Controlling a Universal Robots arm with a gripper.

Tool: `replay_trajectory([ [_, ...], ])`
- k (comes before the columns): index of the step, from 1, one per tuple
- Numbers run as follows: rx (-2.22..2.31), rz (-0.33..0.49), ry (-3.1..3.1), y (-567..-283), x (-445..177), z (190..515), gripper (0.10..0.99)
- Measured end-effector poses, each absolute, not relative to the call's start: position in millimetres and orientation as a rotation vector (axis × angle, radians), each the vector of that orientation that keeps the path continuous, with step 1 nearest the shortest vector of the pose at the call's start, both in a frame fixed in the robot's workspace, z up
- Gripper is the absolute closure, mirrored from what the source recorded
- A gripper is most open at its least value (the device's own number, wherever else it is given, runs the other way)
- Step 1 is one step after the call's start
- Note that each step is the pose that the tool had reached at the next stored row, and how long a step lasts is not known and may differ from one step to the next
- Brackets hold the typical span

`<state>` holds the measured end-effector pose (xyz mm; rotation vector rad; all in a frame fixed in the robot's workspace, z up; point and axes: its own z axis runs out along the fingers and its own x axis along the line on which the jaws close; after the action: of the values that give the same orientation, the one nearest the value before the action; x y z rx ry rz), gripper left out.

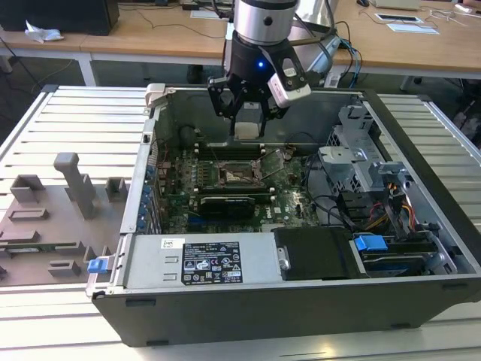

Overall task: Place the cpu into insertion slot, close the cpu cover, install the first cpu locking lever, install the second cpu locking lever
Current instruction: 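Place the cpu into insertion slot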

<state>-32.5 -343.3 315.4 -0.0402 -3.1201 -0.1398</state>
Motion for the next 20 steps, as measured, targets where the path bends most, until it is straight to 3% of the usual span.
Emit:
replay_trajectory([
  [20,-0.040,-0.137,-3.120,-338,-21,300,0.541],
])
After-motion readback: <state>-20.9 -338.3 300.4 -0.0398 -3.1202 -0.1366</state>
